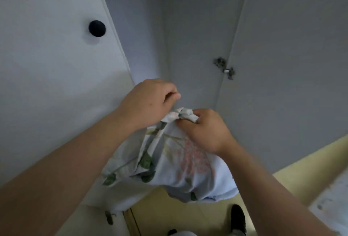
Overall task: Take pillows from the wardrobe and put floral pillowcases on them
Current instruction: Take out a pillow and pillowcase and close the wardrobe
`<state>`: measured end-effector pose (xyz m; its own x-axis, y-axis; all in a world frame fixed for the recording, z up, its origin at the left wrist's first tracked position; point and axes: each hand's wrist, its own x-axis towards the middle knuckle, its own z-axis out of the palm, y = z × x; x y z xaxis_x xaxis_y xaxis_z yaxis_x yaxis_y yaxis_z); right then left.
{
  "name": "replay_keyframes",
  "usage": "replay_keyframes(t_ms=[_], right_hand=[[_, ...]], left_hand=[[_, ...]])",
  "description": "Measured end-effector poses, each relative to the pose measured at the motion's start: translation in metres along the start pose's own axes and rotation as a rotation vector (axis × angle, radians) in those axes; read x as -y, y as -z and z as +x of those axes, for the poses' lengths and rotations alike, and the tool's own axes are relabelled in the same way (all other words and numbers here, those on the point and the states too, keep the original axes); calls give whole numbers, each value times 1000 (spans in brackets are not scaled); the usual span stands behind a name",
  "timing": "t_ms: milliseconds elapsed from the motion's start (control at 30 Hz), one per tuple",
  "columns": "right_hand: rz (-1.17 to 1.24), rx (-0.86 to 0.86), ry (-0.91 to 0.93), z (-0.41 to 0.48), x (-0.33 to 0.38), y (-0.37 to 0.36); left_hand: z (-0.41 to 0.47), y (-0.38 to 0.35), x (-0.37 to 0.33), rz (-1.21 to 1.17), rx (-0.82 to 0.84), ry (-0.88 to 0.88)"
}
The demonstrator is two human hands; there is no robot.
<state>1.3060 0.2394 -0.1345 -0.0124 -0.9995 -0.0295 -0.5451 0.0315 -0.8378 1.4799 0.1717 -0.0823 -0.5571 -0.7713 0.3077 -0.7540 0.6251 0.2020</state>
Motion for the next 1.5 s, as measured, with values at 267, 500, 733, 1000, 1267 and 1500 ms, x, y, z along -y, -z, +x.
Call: replay_keyframes(t_ms=[267, 500, 733, 1000, 1267, 1500], right_hand=[[16, -325, -219, -72, -32, 59], [30, -645, -313, -143, -56, 126], [-2, -754, -367, -187, -71, 160], [73, -786, -426, -207, -81, 178], [126, -787, -388, -212, -77, 181], [130, -720, -322, -202, -71, 173]], left_hand=[[53, -46, -100, -260, 158, -486], [110, -69, -221, -2, 65, -936], [143, -105, -308, 669, -47, -1141], [166, -96, -336, 964, -82, -1094], [130, -77, -340, 773, -36, -1170], [86, -29, -341, 770, 250, -928]])
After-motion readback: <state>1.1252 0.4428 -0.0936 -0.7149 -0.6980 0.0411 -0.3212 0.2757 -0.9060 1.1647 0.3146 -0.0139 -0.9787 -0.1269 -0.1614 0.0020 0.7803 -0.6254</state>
